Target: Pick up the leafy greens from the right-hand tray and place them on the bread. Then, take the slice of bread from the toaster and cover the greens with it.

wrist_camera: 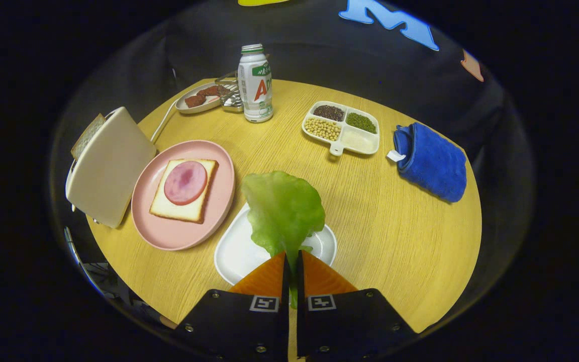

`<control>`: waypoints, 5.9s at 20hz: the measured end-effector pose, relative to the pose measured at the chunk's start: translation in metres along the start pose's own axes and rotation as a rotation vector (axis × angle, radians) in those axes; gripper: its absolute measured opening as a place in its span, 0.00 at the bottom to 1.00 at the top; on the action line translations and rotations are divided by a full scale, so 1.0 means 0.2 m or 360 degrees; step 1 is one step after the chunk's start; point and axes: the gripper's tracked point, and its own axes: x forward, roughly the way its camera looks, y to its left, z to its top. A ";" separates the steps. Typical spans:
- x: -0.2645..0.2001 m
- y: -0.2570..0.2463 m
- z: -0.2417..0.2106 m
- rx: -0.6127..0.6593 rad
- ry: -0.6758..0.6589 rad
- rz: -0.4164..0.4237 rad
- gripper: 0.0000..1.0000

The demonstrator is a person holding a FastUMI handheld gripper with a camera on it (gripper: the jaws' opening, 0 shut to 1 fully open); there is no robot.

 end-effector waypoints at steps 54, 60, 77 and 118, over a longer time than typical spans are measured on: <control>0.02 0.75 0.44 -0.0334 -0.0312 0.0044 0.70; -0.12 0.92 0.45 -0.0214 -0.0491 0.0173 0.70; -0.62 1.52 0.46 -0.0058 -0.1349 -0.0013 0.69; -0.65 1.97 0.88 -0.0028 -0.1655 0.0134 0.04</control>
